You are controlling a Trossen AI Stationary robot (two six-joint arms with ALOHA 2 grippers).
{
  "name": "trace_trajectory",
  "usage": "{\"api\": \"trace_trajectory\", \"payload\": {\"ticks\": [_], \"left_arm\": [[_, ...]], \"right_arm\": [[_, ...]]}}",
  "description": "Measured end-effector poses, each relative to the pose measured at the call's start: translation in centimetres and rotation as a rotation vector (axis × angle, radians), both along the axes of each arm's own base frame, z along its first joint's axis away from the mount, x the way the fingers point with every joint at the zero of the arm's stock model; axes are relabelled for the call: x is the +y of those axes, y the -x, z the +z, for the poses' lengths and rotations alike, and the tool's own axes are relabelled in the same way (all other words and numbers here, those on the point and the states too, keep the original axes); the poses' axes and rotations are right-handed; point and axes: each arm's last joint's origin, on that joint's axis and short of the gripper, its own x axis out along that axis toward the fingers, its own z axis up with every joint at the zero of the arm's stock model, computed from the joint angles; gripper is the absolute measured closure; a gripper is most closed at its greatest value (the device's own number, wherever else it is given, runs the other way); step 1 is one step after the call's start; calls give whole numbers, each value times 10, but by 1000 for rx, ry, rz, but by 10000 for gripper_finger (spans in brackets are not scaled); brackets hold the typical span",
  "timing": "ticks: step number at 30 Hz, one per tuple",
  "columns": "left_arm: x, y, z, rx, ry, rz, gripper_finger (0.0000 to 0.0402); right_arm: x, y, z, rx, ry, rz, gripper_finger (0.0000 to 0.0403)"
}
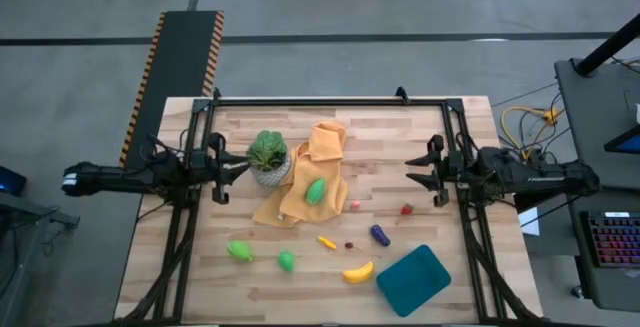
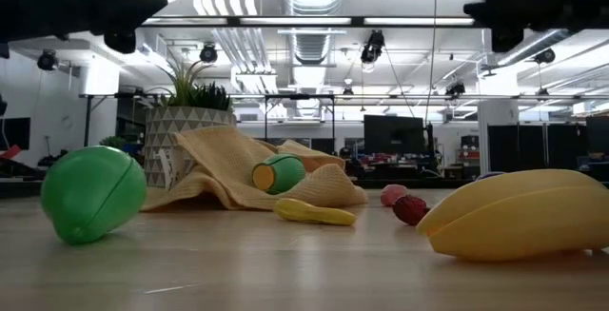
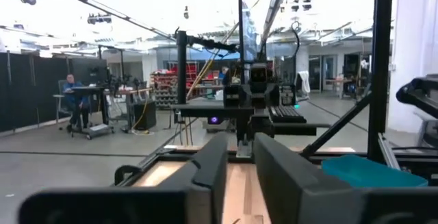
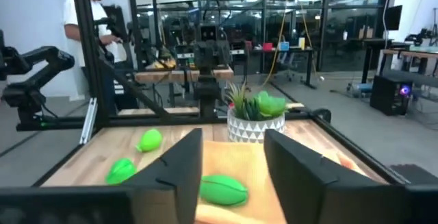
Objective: Pick and placing Produce into tupperware
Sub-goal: Put the strawberry into the blue bin
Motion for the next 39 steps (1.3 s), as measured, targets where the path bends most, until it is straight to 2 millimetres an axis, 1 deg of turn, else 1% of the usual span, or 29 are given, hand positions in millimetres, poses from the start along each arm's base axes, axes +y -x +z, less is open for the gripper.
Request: {"api": "trace_trajectory", "payload": {"ticks": [3, 6, 12, 15, 19, 23, 30, 34, 39], "left_arm": [[0, -2, 9, -29, 1, 3, 301], [0, -4, 11, -41, 0, 3, 286], [0, -6, 7, -18, 0, 4, 280], [0, -7, 5, -8, 0, 6, 280], [0, -9, 4, 3, 0, 6, 280], [0, -10, 3, 13, 1, 6, 281], [0, -11, 2, 27, 2, 5, 281], [0, -12, 1, 32, 2, 5, 281], [0, -12, 3, 11, 2, 5, 281]], "right_arm": [[0, -1, 16, 57, 0, 1, 222], [1, -1, 27, 166, -6, 37, 211], [5, -6, 39, 369, -116, 172, 207], [7, -11, 42, 456, -138, 200, 207], [8, -19, 38, 604, -151, 195, 209], [9, -32, 32, 688, -164, 194, 209], [16, -53, 11, 851, -162, 221, 209], [18, -61, 2, 914, -162, 221, 209], [18, -65, -2, 937, -163, 202, 209]]}}
